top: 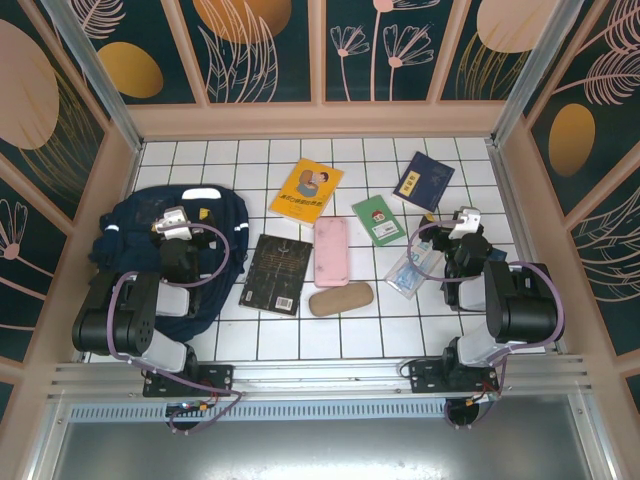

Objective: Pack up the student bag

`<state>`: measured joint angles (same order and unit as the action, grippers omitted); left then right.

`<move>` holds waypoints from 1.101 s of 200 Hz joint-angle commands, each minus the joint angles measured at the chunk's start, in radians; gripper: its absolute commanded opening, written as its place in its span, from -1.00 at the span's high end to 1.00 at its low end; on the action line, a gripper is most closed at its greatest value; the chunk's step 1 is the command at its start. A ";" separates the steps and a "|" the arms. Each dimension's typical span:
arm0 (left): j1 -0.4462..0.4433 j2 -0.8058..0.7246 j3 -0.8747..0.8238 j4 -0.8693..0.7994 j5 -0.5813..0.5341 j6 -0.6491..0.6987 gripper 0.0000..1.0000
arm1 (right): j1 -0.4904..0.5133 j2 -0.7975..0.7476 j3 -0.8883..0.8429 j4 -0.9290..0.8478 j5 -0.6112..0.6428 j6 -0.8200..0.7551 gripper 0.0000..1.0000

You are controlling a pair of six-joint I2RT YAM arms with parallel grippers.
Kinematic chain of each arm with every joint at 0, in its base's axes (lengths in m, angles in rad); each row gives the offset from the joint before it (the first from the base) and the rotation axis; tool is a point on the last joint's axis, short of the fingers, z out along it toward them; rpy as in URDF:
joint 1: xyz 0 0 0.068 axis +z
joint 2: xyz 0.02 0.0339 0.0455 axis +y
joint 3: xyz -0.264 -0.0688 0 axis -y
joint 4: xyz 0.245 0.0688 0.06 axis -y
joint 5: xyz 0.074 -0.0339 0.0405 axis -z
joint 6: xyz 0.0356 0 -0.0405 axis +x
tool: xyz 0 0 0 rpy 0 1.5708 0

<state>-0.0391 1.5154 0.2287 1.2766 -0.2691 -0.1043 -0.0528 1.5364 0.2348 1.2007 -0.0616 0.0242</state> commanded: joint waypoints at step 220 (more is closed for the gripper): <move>-0.198 0.321 1.002 -1.559 0.076 -0.451 -0.38 | 0.084 -0.136 0.601 -0.964 0.029 0.434 -0.97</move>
<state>-0.2264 1.7679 1.1763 -0.1768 -0.1867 -0.5407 -0.0040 1.3823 0.7910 0.3199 0.0006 0.4770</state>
